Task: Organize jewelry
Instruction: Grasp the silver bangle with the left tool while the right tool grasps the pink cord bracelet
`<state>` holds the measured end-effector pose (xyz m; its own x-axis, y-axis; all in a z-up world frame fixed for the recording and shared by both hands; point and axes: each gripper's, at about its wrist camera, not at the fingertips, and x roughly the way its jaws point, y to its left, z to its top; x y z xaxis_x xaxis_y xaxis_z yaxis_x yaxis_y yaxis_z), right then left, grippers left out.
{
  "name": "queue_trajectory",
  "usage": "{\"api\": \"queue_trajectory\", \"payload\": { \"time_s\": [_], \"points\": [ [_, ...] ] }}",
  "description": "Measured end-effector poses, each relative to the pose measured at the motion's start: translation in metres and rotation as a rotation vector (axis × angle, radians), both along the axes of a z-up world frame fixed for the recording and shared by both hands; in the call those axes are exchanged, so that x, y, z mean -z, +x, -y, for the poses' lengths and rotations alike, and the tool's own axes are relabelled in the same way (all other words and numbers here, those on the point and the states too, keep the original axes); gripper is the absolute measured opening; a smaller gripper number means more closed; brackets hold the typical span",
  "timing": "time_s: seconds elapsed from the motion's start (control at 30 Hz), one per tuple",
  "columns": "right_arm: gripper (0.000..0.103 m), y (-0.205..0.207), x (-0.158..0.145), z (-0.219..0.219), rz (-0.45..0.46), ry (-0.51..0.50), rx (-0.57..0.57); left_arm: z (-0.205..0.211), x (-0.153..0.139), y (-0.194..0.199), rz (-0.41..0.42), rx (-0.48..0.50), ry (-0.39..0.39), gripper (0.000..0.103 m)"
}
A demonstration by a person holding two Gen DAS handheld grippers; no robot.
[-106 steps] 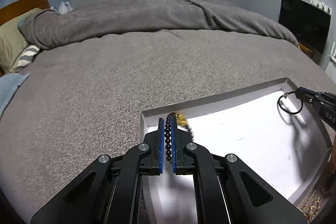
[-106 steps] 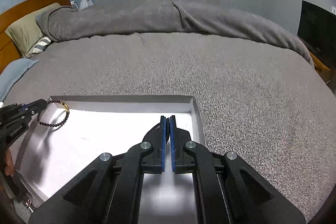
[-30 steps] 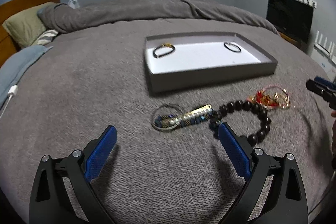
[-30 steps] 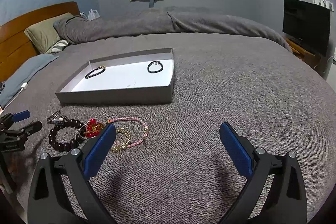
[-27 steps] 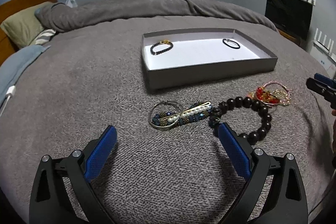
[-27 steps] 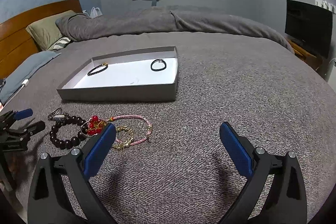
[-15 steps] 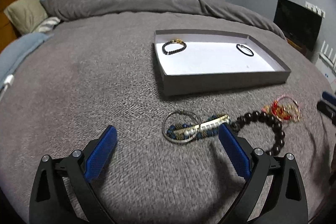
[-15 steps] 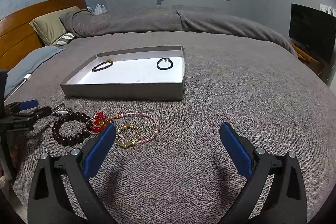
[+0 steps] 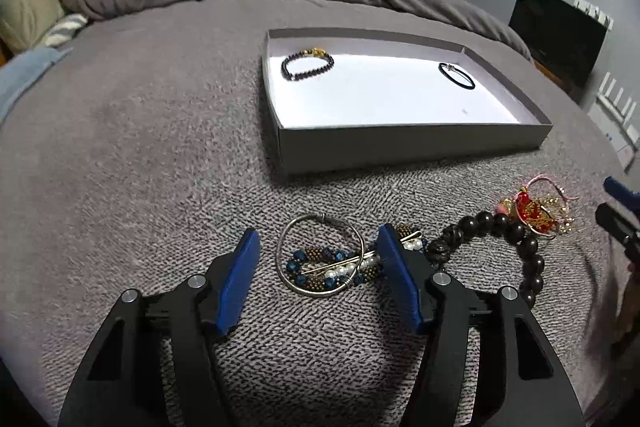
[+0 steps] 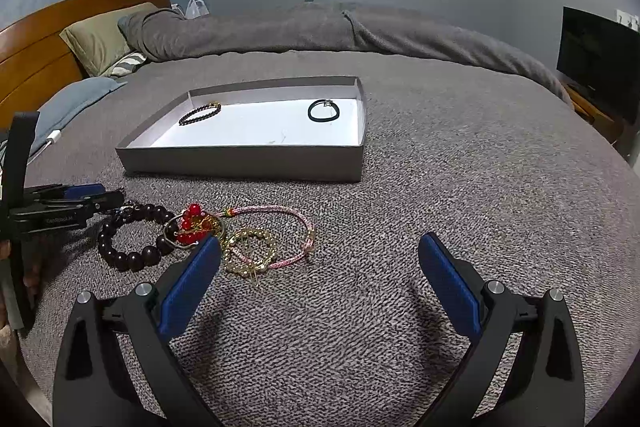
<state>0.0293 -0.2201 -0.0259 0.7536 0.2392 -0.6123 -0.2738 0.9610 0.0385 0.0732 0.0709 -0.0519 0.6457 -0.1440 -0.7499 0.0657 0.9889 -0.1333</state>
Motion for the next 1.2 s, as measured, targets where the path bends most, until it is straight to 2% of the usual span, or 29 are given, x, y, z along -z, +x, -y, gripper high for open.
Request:
{"api": "queue_trajectory", "payload": {
  "time_s": [0.07, 0.2, 0.63, 0.9, 1.0, 1.07, 1.2],
  "points": [
    [0.097, -0.001, -0.001, 0.001, 0.005, 0.002, 0.001, -0.003, 0.001, 0.001, -0.008, 0.002, -0.025, 0.062],
    [0.097, -0.003, -0.003, 0.002, 0.013, 0.005, 0.002, -0.001, 0.002, 0.000, -0.011, 0.018, -0.043, 0.049],
    [0.097, -0.003, -0.003, 0.002, 0.009, 0.008, -0.003, -0.005, 0.003, 0.000, -0.019, 0.018, -0.079, 0.048],
    [0.096, 0.004, 0.005, 0.005, -0.026, 0.027, -0.006, 0.002, -0.012, -0.014, 0.075, -0.009, 0.000, 0.047],
    [0.084, 0.005, 0.008, 0.004, -0.032, 0.026, -0.002, 0.004, -0.022, -0.021, 0.138, -0.035, 0.061, 0.047],
    [0.064, 0.008, 0.010, 0.005, -0.048, 0.033, 0.009, 0.003, -0.028, -0.026, 0.172, -0.043, 0.058, 0.047],
    [0.043, 0.018, 0.015, 0.009, -0.094, 0.068, 0.015, 0.002, -0.037, -0.032, 0.207, -0.037, 0.054, 0.047]
  ]
}}
